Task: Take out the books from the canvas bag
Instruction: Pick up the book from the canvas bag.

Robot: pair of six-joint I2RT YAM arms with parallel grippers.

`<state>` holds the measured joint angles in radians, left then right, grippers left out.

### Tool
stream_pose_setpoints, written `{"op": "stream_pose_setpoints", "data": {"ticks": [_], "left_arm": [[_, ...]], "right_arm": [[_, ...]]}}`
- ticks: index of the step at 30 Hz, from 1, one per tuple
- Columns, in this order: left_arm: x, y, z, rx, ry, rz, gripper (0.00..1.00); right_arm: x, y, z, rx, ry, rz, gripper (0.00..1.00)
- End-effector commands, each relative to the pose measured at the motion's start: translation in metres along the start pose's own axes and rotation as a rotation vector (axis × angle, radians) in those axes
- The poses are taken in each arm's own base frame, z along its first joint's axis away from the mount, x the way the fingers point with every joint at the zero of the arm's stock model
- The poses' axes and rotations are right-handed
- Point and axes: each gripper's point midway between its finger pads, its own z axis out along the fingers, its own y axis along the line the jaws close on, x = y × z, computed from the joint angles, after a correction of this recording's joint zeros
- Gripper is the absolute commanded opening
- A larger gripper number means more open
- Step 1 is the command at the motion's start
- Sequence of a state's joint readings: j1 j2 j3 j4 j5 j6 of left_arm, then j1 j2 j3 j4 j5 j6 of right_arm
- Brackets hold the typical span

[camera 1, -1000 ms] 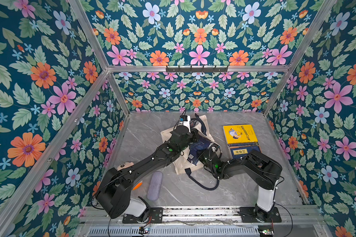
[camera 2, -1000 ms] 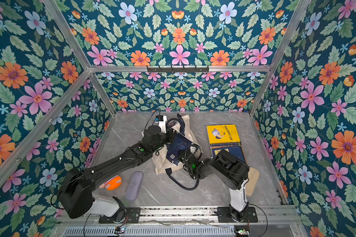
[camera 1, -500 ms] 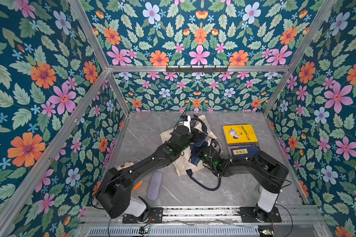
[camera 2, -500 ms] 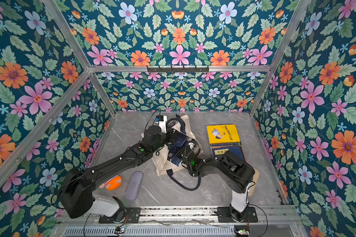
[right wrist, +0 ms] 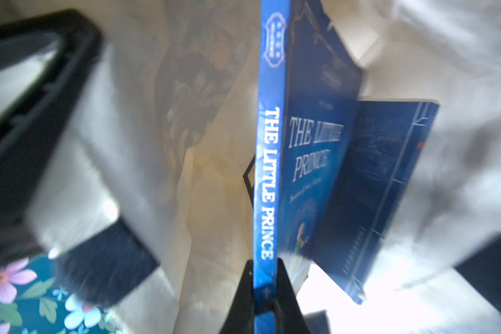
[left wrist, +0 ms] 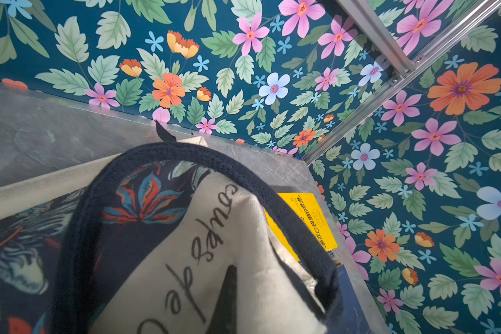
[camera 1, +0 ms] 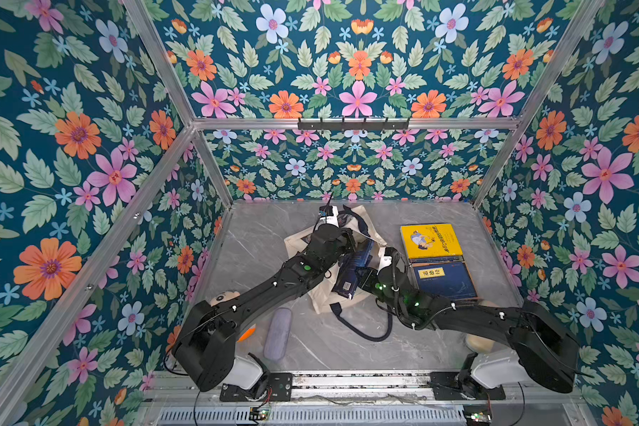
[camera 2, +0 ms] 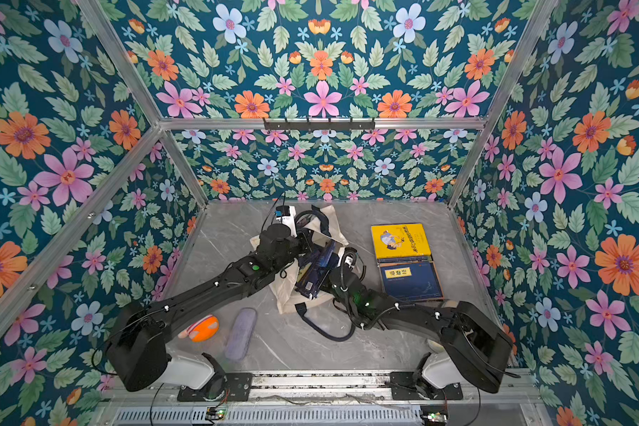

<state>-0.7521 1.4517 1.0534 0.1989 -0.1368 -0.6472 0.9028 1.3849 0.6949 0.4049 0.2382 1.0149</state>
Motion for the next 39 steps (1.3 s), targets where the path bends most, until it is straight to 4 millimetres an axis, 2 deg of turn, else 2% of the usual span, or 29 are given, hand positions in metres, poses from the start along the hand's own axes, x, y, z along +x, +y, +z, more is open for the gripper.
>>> {"op": "stream_pose_setpoints", "data": {"ticks": [1,12,17,22,25,29,33,39], "left_arm": [[-0.005,0.003,0.002,-0.026,-0.015,-0.012,0.0],[-0.006,0.011,0.005,-0.054,-0.013,-0.024,0.0],[-0.006,0.015,0.007,-0.067,-0.006,-0.032,0.0],[-0.008,0.019,0.007,-0.075,-0.008,-0.044,0.0],[-0.009,0.021,0.007,-0.081,-0.008,-0.048,0.0],[-0.01,0.023,0.007,-0.092,-0.009,-0.035,0.0],[-0.01,0.024,0.007,-0.093,-0.005,-0.008,0.0],[-0.008,0.017,0.008,-0.057,0.016,0.013,0.0]], "right_arm": [[-0.007,0.016,-0.012,-0.058,-0.015,-0.051,0.0],[-0.005,0.024,-0.044,-0.138,0.011,-0.105,0.0],[-0.011,0.022,-0.065,-0.155,-0.008,-0.112,0.0],[-0.019,0.031,-0.089,-0.209,-0.025,-0.118,0.0],[-0.031,0.029,-0.107,-0.207,-0.07,-0.108,0.0],[-0.061,0.014,-0.135,-0.126,-0.199,-0.095,0.0],[-0.094,-0.01,-0.164,-0.009,-0.356,-0.068,0.0],[-0.121,-0.057,-0.187,0.131,-0.472,0.045,0.0]]}}
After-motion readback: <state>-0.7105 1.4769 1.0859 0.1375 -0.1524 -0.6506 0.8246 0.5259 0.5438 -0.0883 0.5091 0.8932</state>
